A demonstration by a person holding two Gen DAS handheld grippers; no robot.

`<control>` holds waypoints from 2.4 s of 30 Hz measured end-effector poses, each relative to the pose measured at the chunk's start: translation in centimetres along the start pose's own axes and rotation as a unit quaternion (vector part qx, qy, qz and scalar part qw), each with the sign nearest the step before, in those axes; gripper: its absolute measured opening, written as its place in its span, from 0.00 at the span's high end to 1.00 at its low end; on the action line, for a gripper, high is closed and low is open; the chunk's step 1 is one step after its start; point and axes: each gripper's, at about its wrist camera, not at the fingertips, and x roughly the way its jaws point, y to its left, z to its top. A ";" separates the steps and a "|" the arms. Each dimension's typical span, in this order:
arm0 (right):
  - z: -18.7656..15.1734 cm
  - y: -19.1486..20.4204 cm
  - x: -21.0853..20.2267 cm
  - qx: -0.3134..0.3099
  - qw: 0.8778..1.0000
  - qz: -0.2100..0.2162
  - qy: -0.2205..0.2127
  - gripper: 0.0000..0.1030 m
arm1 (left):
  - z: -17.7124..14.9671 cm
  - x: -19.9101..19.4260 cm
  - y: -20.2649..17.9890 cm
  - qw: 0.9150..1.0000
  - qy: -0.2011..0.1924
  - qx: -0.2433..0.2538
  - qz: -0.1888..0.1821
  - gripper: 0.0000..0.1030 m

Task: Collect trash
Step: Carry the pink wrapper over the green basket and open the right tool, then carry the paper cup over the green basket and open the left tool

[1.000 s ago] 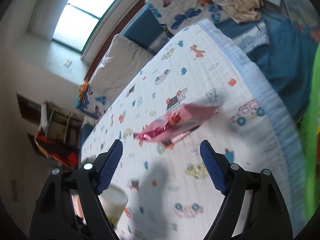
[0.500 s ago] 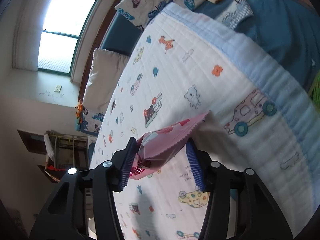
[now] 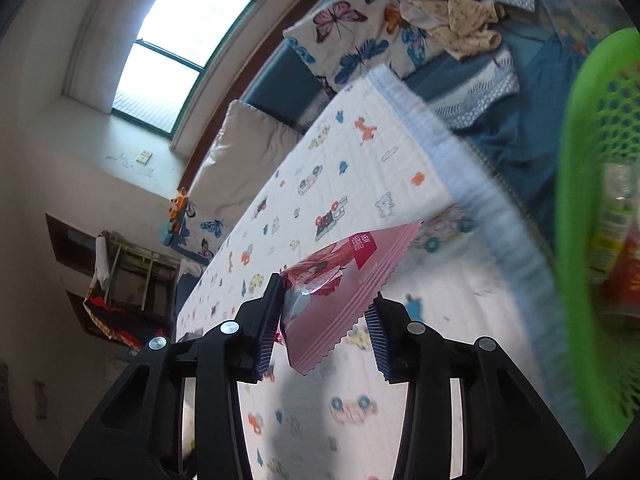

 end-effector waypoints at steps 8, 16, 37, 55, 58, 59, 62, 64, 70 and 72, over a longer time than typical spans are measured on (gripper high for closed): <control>-0.4 -2.1 -7.7 -0.032 0.998 -0.041 -0.044 0.60 | 0.7 1.6 -4.6 0.999 0.012 0.014 -0.034 0.96; 0.0 -6.6 -14.3 -0.042 0.987 -0.122 -0.091 0.60 | 1.5 4.3 -9.8 0.997 0.026 0.044 -0.062 0.96; -1.2 -12.8 -20.0 -0.061 0.958 -0.243 -0.141 0.38 | 3.6 13.6 -19.9 0.985 0.087 0.115 -0.092 0.96; -5.0 -12.0 -22.6 -0.071 0.962 -0.212 -0.155 0.30 | 2.6 20.0 -22.2 0.978 0.148 0.125 -0.073 0.94; -5.6 -12.1 -22.7 -0.075 0.961 -0.216 -0.155 0.30 | 2.4 20.4 -22.1 0.978 0.153 0.119 -0.077 0.94; -5.8 -12.1 -22.6 -0.077 0.961 -0.217 -0.154 0.30 | 2.4 20.4 -22.0 0.978 0.155 0.116 -0.078 0.93; -6.3 -12.1 -22.5 -0.078 0.961 -0.216 -0.153 0.27 | 2.5 20.3 -21.8 0.979 0.151 0.113 -0.079 0.76; -6.7 -12.0 -22.4 -0.081 0.961 -0.216 -0.153 0.27 | 2.5 19.9 -21.7 0.981 0.141 0.111 -0.076 0.58; -7.8 -11.2 -22.3 -0.094 0.958 -0.218 -0.158 0.24 | 2.6 18.4 -21.4 0.983 0.125 0.115 -0.075 0.55; -8.3 -10.7 -22.2 -0.102 0.957 -0.220 -0.160 0.23 | 2.6 17.5 -21.2 0.984 0.117 0.118 -0.070 0.51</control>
